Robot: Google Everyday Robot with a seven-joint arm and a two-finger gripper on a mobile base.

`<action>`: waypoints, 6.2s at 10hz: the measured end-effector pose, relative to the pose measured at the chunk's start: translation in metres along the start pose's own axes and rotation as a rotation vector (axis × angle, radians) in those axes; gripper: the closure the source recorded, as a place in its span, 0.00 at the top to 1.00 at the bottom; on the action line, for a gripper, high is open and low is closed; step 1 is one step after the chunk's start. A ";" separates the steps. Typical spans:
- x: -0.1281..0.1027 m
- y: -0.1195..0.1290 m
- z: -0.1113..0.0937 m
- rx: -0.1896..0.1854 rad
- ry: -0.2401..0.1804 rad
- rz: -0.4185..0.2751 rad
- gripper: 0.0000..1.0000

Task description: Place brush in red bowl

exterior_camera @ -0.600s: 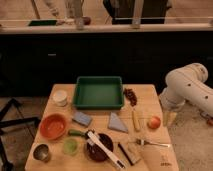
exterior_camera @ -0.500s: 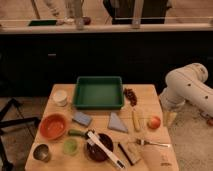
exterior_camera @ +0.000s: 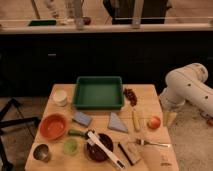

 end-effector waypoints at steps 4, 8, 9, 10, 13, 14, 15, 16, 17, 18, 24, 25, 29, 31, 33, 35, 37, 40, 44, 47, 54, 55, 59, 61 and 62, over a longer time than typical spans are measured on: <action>0.000 0.000 0.000 0.000 0.000 0.000 0.80; 0.000 0.000 0.000 0.000 0.000 0.000 0.80; 0.000 0.000 0.000 0.000 0.000 0.000 0.80; 0.000 0.000 0.000 0.000 0.000 0.000 0.80; 0.000 0.000 0.000 0.000 0.000 0.000 0.80; 0.000 0.000 0.000 0.000 -0.001 0.001 0.80; 0.001 0.000 -0.001 0.001 -0.003 0.005 0.80; -0.001 0.003 0.001 -0.002 -0.023 0.027 0.80; -0.009 0.009 0.004 -0.009 -0.061 0.091 0.80; -0.019 0.012 0.005 -0.013 -0.088 0.133 0.80; -0.100 0.037 0.010 -0.031 -0.212 0.268 0.80; -0.100 0.037 0.010 -0.031 -0.212 0.268 0.80; -0.100 0.037 0.011 -0.031 -0.212 0.267 0.80; -0.106 0.040 0.013 -0.031 -0.238 0.275 0.80; -0.132 0.045 0.017 -0.028 -0.267 0.278 0.80; -0.175 0.054 0.023 -0.031 -0.292 0.261 0.80; -0.209 0.065 0.033 -0.051 -0.317 0.217 0.80; -0.230 0.082 0.049 -0.084 -0.331 0.159 0.80; -0.230 0.082 0.049 -0.084 -0.332 0.157 0.80; -0.231 0.082 0.050 -0.085 -0.332 0.156 0.80; -0.281 0.126 0.075 -0.111 -0.380 0.220 0.80; -0.284 0.129 0.072 -0.109 -0.384 0.218 0.80; -0.291 0.136 0.070 -0.115 -0.392 0.209 0.64; -0.293 0.139 0.074 -0.127 -0.399 0.207 0.54; -0.295 0.140 0.076 -0.131 -0.401 0.204 0.54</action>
